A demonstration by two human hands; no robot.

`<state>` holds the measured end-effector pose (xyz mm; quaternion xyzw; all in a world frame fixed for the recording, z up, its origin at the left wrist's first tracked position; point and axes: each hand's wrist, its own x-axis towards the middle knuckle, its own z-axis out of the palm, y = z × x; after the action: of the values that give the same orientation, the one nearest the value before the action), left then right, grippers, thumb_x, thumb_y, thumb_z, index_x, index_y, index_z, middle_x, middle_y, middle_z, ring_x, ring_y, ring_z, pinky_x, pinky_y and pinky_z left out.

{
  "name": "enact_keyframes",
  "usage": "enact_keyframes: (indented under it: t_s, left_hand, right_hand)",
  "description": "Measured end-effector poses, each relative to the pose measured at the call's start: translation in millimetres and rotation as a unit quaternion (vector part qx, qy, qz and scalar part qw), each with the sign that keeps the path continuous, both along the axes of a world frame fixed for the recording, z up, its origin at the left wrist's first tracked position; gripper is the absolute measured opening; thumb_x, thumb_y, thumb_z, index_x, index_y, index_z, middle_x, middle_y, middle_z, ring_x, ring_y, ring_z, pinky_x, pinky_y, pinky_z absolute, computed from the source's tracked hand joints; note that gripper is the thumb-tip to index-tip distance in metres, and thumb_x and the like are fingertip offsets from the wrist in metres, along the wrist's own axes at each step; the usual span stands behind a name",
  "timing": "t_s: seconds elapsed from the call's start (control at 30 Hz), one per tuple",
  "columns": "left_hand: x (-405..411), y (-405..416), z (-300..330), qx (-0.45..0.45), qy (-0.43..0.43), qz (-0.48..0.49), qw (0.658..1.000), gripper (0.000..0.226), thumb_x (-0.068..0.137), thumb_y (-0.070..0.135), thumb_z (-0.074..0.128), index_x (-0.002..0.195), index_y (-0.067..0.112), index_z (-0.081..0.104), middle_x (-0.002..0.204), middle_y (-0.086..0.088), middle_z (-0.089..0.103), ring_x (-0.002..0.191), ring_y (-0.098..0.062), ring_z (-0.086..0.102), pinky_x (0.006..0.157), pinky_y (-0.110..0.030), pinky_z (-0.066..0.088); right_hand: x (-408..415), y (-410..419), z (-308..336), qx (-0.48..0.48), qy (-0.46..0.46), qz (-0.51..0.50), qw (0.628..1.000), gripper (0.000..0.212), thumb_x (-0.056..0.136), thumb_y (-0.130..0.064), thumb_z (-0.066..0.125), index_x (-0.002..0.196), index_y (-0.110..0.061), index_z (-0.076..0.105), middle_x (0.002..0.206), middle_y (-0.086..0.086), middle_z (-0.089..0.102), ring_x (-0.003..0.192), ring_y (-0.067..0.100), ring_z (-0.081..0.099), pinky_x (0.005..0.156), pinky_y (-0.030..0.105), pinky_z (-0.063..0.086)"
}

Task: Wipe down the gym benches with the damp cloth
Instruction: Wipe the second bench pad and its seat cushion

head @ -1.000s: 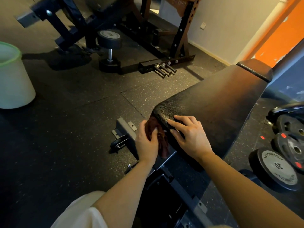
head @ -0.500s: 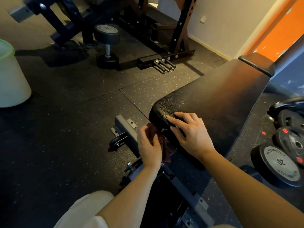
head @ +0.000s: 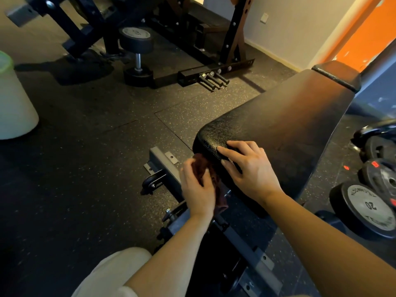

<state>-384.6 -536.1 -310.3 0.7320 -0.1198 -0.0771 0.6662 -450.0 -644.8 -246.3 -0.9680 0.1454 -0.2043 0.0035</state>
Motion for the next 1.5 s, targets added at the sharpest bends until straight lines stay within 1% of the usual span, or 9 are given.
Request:
enact_keyframes:
  t_s: [0.1, 0.37, 0.53, 0.77, 1.0, 1.2, 1.27, 1.37, 1.5]
  left_hand:
    - [-1, 19, -18, 0.085, 0.125, 0.006, 0.988, 0.032, 0.091, 0.006, 0.060, 0.121, 0.015, 0.052, 0.126, -0.007, 0.049, 0.118, -0.026, 0.054, 0.087, -0.021, 0.043]
    - [-21, -3, 25, -0.014, -0.087, 0.018, 0.996, 0.034, 0.088, 0.009, 0.062, 0.121, 0.012, 0.052, 0.114, 0.003, 0.048, 0.093, 0.007, 0.044, 0.076, 0.000, 0.038]
    - [3, 12, -13, 0.089, 0.158, 0.008, 0.983, 0.026, 0.089, 0.003, 0.060, 0.111, 0.016, 0.053, 0.123, -0.006, 0.045, 0.109, -0.023, 0.055, 0.077, -0.017, 0.043]
    - [4, 3, 9, -0.086, 0.041, -0.016, 0.995, 0.035, 0.096, 0.041, 0.048, 0.126, 0.024, 0.052, 0.128, 0.000, 0.048, 0.113, -0.010, 0.051, 0.094, -0.034, 0.049]
    - [-60, 14, -14, -0.062, -0.012, -0.130, 0.989, 0.039, 0.085, 0.006, 0.068, 0.106, 0.035, 0.054, 0.114, 0.003, 0.050, 0.101, 0.000, 0.052, 0.084, -0.008, 0.043]
    - [10, 15, 5, -0.151, 0.109, -0.003, 0.983, 0.035, 0.100, 0.033, 0.043, 0.134, 0.025, 0.044, 0.131, -0.003, 0.045, 0.117, -0.016, 0.051, 0.092, -0.035, 0.052]
    - [23, 9, 20, -0.126, 0.076, -0.022, 0.989, 0.030, 0.100, 0.025, 0.042, 0.129, 0.023, 0.050, 0.131, -0.001, 0.045, 0.119, -0.016, 0.049, 0.096, -0.035, 0.049]
    - [-4, 7, 22, -0.063, -0.019, -0.033, 0.997, 0.025, 0.091, 0.009, 0.058, 0.115, 0.018, 0.056, 0.124, -0.002, 0.048, 0.108, -0.005, 0.048, 0.094, -0.012, 0.040]
    - [-41, 35, -3, -0.059, -0.036, -0.206, 0.976, 0.030, 0.085, 0.007, 0.067, 0.105, 0.029, 0.059, 0.113, 0.009, 0.052, 0.106, -0.003, 0.053, 0.096, -0.031, 0.047]
  right_hand:
    - [0, 1, -1, 0.002, 0.000, 0.002, 1.000, 0.033, 0.094, -0.032, 0.055, 0.124, -0.023, 0.065, 0.124, 0.003, 0.060, 0.108, 0.027, 0.052, 0.081, 0.042, 0.045]
    - [-1, 0, 0, 0.003, -0.005, 0.003, 1.000, 0.035, 0.092, -0.030, 0.056, 0.125, -0.022, 0.064, 0.123, 0.004, 0.061, 0.108, 0.029, 0.053, 0.080, 0.041, 0.044]
    - [-1, 1, -1, 0.010, -0.017, 0.008, 1.000, 0.033, 0.092, -0.031, 0.056, 0.121, -0.022, 0.067, 0.120, 0.004, 0.062, 0.106, 0.030, 0.055, 0.079, 0.042, 0.047]
    - [-1, 1, 1, 0.016, -0.016, 0.005, 1.000, 0.034, 0.092, -0.032, 0.056, 0.123, -0.022, 0.066, 0.122, 0.004, 0.062, 0.109, 0.029, 0.054, 0.081, 0.042, 0.046]
    - [0, 0, 1, 0.021, -0.012, 0.002, 1.000, 0.034, 0.091, -0.034, 0.056, 0.122, -0.023, 0.066, 0.121, 0.003, 0.062, 0.107, 0.030, 0.054, 0.080, 0.041, 0.046]
    - [-1, 1, 3, 0.035, -0.004, -0.002, 0.999, 0.032, 0.093, -0.031, 0.060, 0.124, -0.024, 0.065, 0.123, 0.002, 0.061, 0.109, 0.028, 0.053, 0.085, 0.043, 0.045]
    - [0, 1, 4, 0.037, -0.002, -0.003, 0.999, 0.033, 0.092, -0.031, 0.061, 0.124, -0.023, 0.065, 0.123, 0.003, 0.061, 0.110, 0.029, 0.052, 0.086, 0.044, 0.045]
    - [-2, 2, 6, 0.041, 0.000, -0.010, 0.999, 0.032, 0.092, -0.031, 0.061, 0.123, -0.022, 0.066, 0.122, 0.004, 0.062, 0.111, 0.030, 0.052, 0.086, 0.044, 0.045]
    - [-1, 7, 14, 0.079, 0.045, -0.015, 0.996, 0.035, 0.094, -0.029, 0.059, 0.128, -0.021, 0.062, 0.131, 0.003, 0.058, 0.119, 0.028, 0.048, 0.097, 0.044, 0.042]
